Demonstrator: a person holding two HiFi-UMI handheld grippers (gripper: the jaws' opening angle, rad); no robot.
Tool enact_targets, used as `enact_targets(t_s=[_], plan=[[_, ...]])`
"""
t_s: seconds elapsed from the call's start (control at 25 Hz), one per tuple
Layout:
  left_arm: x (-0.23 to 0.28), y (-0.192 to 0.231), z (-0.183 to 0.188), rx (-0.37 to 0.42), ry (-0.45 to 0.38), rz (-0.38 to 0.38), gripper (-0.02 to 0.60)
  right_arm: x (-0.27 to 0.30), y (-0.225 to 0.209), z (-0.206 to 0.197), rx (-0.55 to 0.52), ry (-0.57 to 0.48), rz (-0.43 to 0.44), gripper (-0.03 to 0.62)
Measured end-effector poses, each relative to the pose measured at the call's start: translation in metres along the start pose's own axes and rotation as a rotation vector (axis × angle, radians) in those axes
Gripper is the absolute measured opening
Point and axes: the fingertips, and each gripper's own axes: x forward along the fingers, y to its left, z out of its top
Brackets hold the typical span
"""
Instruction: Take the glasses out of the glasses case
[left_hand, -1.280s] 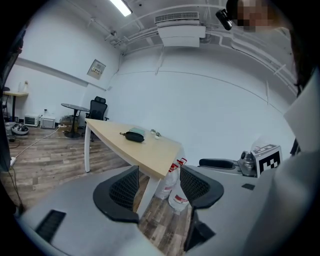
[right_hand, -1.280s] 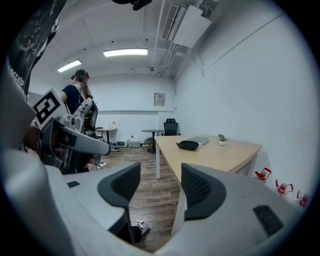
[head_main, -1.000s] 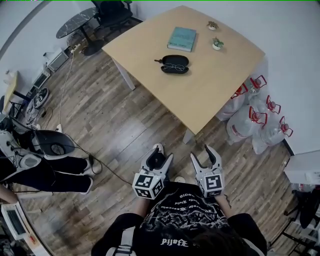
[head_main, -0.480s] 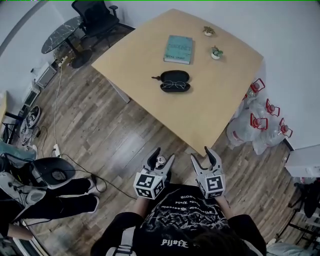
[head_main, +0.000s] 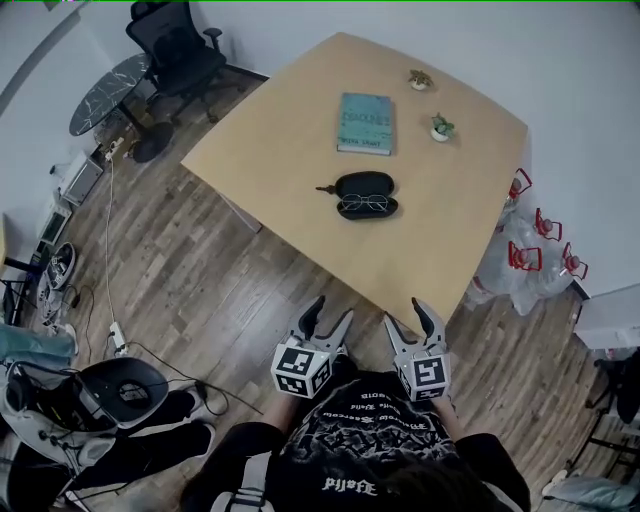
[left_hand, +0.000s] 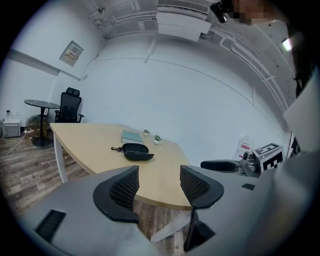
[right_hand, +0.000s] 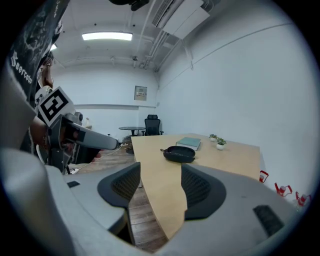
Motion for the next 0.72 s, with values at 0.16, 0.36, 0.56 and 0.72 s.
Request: enact_targets(t_s=[0.16,0.36,0.56,0.72], plan=[[0.003,0.021,0.012,0.012,0.004,-0.014,0.264,0.023,0.008,0.012,0.000,-0.008,-0.018,0.265],[0.004,0.034,0.019,0.009,-0.007,-0.008,0.264,0.037,0.011,0.023,-0.015,-0.019,-0.017,0.265],[-0.002,0.044,0.031,-0.002,-0.062,0.043,0.264,0.044,0.005,0.034,-0.025,-0.036,-0.012,0.265],[-0.002,0.055,0.035,-0.035,-0.077,0.076,0.264,0.055,0.001,0.039,-0.032,-0.039,0.004,0.265]])
